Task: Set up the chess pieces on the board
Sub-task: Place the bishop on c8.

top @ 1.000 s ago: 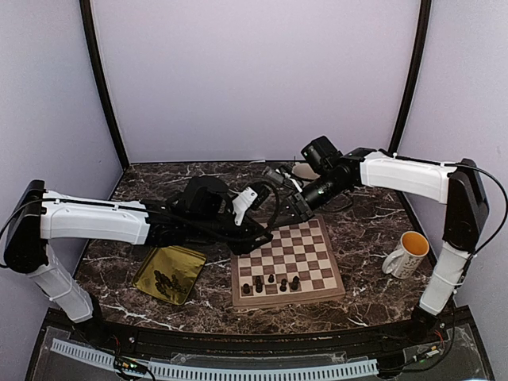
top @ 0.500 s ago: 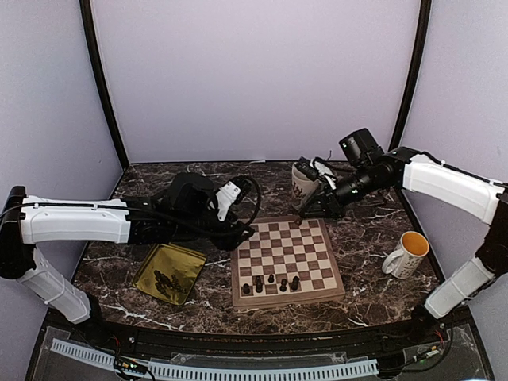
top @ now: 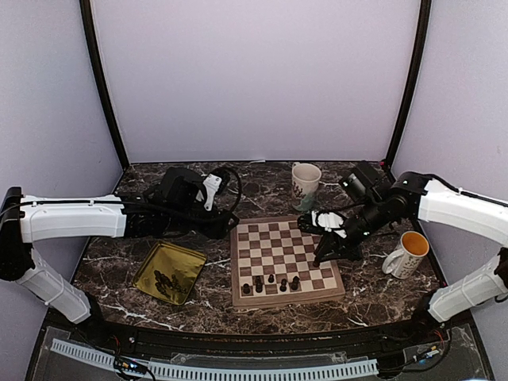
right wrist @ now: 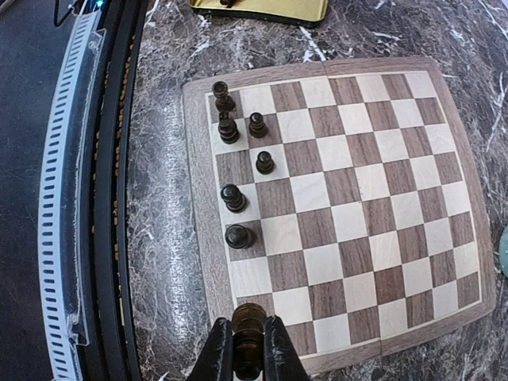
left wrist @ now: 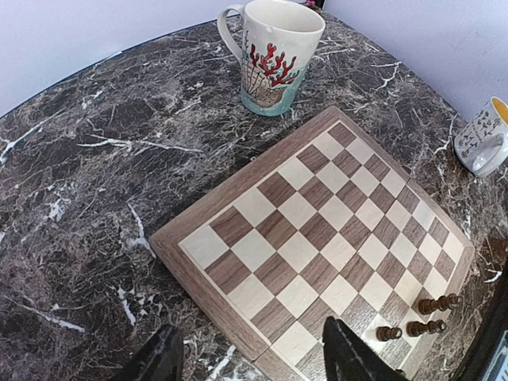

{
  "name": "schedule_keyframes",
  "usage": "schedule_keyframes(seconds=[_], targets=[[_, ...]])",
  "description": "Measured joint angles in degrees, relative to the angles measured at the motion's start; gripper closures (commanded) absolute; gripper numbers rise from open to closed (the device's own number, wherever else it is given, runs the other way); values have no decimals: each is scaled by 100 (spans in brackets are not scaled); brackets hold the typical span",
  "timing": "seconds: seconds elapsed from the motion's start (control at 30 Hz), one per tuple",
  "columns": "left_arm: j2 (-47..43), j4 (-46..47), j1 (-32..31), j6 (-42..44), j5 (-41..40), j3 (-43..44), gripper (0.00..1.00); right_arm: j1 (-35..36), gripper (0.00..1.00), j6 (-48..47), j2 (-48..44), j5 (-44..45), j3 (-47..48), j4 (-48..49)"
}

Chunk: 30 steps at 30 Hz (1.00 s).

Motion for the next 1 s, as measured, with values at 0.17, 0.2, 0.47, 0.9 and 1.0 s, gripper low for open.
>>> schedule_keyframes(seconds=[0.17,0.2,0.47,0.9,1.0], targets=[[66,33,2,-256,125,0,40,245,98,-225,2,175,-109,-85],[94,39,2,-299,151,0,40,273,98,-251,9,197,-120,-83],[328,57,2,-612,407,0,42,505,98,-315,374,358,-269,114],[339,105,2,-763,544,0,43,739,99,-291,1093,562,-306,433],[339,107,2,-765,557,-2,43,750,99,-291,1132,577,-306,468]])
